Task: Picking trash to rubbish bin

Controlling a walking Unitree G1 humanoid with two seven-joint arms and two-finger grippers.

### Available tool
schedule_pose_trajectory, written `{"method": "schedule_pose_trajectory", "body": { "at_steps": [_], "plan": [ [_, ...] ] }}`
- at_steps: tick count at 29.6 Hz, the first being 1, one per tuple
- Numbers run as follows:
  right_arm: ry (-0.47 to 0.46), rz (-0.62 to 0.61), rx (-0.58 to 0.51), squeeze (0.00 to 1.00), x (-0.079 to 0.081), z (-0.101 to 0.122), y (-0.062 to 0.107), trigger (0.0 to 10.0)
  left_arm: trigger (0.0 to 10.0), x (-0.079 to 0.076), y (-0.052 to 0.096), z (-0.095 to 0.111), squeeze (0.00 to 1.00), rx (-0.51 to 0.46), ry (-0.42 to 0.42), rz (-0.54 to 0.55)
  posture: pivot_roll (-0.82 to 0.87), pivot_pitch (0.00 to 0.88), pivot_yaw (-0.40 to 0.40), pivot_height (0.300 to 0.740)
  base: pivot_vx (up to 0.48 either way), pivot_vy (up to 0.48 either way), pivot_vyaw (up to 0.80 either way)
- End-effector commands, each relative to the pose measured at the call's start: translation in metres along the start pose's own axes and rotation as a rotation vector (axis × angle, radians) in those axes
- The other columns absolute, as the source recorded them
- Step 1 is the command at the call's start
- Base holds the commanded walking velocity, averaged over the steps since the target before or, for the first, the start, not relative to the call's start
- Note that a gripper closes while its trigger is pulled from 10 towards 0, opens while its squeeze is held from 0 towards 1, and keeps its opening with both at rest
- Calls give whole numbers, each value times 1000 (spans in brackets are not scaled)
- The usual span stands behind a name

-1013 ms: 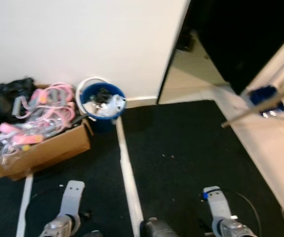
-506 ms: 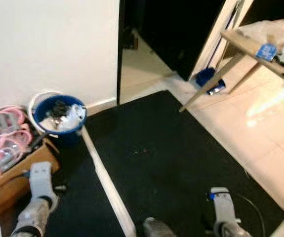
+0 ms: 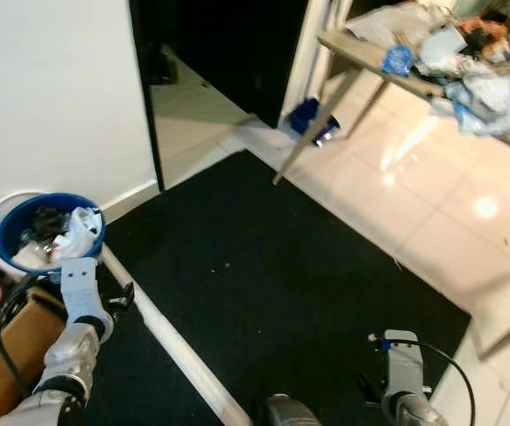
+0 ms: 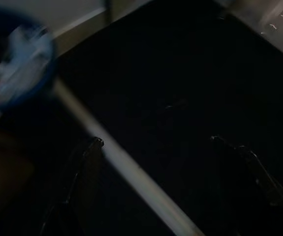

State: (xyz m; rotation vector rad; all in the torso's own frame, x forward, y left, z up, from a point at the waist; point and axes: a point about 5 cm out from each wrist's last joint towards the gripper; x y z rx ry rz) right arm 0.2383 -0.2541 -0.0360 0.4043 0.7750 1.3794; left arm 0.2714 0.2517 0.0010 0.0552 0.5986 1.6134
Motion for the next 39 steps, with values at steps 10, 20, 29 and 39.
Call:
{"method": "schedule_pose_trajectory", "body": {
  "at_steps": [10,20,29,39],
  "plan": [
    [14,16,-443,0,-9,120,-2,10000,10000,-34,-10,25,0,-193,-36,-150,3,143,11,740,0,0,-231],
    [-15,111,-656,0,25,139,9,10000,10000,-63,-3,27,0,-353,-79,-262,2,151,6,740,0,0,0],
    [2,123,-655,0,42,114,14,10000,10000,-58,7,15,0,-360,-72,-236,5,138,-1,740,0,0,0],
    [-54,76,-601,0,40,103,13,10000,10000,-58,7,8,0,-350,31,-197,11,123,-13,740,0,0,-469]
  ]
}}
Point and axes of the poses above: a point about 5 cm out from each wrist's last joint towards the gripper, its own y axis pointing back from the gripper into the wrist, its own z axis along the axis of the wrist's last joint, x = y × z, and after that the axes turned 12 degrees about y, right-handed
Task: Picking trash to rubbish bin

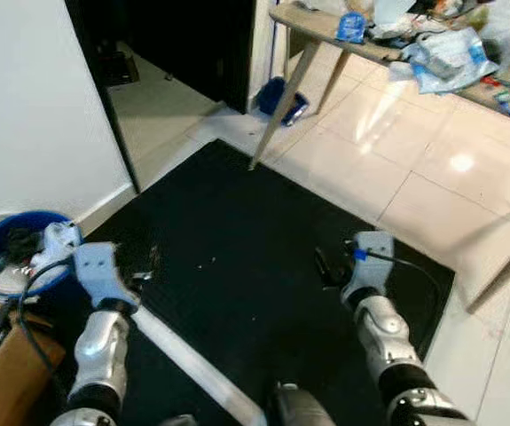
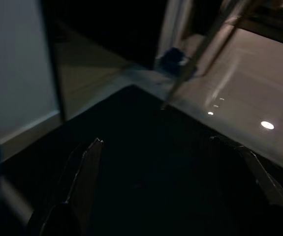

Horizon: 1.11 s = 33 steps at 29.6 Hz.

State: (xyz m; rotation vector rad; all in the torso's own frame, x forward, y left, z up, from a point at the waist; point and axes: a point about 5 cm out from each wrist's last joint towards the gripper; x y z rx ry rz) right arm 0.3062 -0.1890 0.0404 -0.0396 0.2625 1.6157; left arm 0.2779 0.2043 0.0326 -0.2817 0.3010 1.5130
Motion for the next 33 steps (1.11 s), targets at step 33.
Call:
{"method": "schedule_pose_trajectory", "body": {
  "at_steps": [33],
  "plan": [
    [-38,-51,-95,0,-6,35,-8,10000,10000,-16,-10,16,0,-39,3,-75,15,139,-7,740,0,0,-781]
  ]
}}
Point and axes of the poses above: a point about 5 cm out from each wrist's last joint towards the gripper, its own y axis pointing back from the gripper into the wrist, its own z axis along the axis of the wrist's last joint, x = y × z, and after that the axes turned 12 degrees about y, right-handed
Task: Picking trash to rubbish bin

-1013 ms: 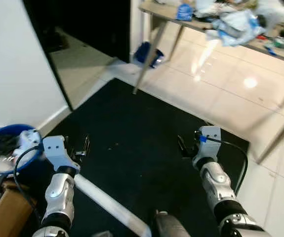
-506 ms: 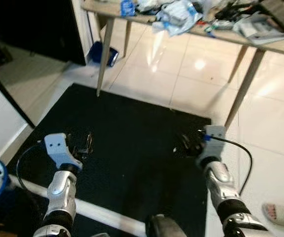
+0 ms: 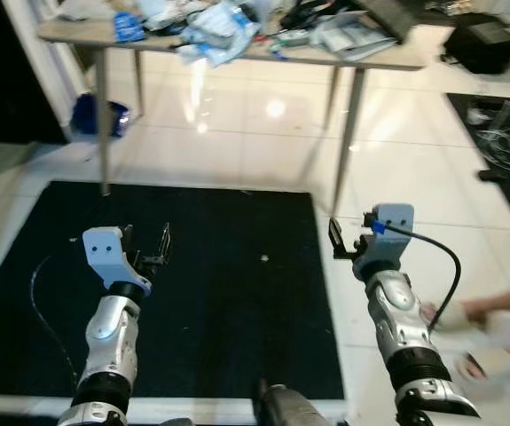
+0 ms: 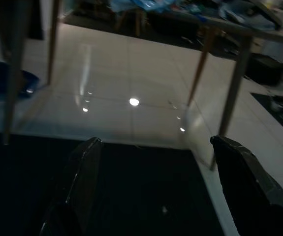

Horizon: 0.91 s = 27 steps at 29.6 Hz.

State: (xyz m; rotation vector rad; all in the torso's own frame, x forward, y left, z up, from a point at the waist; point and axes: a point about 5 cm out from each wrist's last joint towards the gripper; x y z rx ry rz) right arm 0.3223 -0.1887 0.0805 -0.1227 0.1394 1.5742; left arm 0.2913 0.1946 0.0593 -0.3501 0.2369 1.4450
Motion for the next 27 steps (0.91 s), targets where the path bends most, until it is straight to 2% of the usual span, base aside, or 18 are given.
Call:
{"method": "schedule_pose_trajectory", "body": {
  "at_steps": [1,4,15,27],
  "plan": [
    [-14,3,31,0,2,-6,4,10000,10000,2,5,-5,0,35,1,4,15,138,-5,740,0,0,-781],
    [-27,2,32,0,2,-4,5,10000,10000,1,5,-6,0,55,-1,4,15,138,-5,740,0,0,-669],
    [-27,11,43,0,3,-6,5,10000,10000,1,6,-10,0,73,11,-10,15,138,-5,740,0,0,0],
    [-22,26,60,0,4,-9,5,10000,10000,1,7,-13,0,86,31,-5,13,139,-5,740,297,0,0]
  ]
}}
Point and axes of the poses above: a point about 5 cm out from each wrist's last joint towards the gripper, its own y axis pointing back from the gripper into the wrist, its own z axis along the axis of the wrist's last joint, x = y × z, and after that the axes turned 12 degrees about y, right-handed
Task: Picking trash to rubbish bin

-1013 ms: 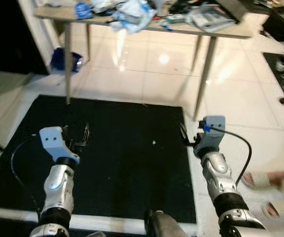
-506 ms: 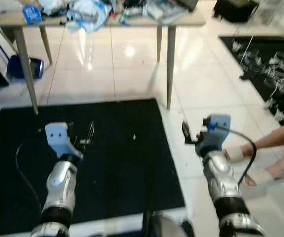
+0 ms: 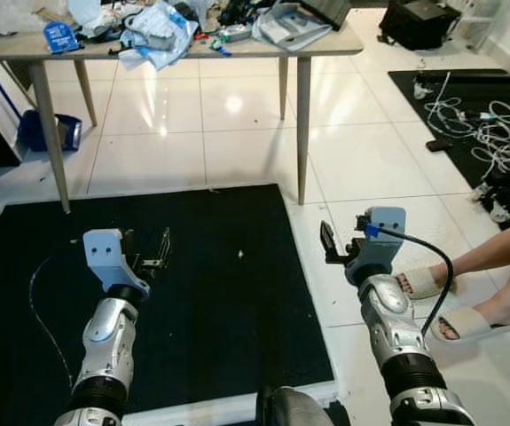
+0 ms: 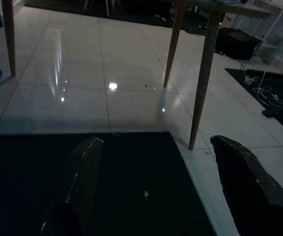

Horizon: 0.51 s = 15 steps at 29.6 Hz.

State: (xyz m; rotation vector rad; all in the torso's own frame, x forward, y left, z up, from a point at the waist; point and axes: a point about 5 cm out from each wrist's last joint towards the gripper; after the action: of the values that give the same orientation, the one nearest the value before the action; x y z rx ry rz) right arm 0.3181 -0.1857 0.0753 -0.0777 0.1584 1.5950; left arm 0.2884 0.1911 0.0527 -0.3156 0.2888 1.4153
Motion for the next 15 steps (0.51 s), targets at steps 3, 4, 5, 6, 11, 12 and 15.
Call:
{"method": "schedule_pose_trajectory", "body": {
  "at_steps": [3,4,5,6,11,12,15],
  "plan": [
    [-3,4,22,0,0,-4,1,10000,10000,2,3,-6,0,29,16,12,13,139,-5,740,311,0,0],
    [-3,4,22,0,0,-5,1,10000,10000,3,3,-6,0,29,17,12,12,132,-6,740,307,0,0],
    [-3,6,23,0,0,-5,1,10000,10000,3,3,-7,0,31,20,14,12,132,-6,740,311,0,0],
    [-3,6,23,0,0,-5,1,10000,10000,3,3,-7,0,32,21,14,12,132,-6,740,307,0,0],
    [-3,7,23,0,0,-5,2,10000,10000,3,4,-7,0,35,24,15,12,129,-5,740,307,0,0],
    [-3,7,23,0,0,-5,2,10000,10000,3,4,-7,0,35,24,15,12,129,-5,740,307,0,0],
    [-2,8,22,0,1,-5,2,10000,10000,4,4,-8,0,37,26,15,11,127,-5,740,296,0,0]
  ]
}}
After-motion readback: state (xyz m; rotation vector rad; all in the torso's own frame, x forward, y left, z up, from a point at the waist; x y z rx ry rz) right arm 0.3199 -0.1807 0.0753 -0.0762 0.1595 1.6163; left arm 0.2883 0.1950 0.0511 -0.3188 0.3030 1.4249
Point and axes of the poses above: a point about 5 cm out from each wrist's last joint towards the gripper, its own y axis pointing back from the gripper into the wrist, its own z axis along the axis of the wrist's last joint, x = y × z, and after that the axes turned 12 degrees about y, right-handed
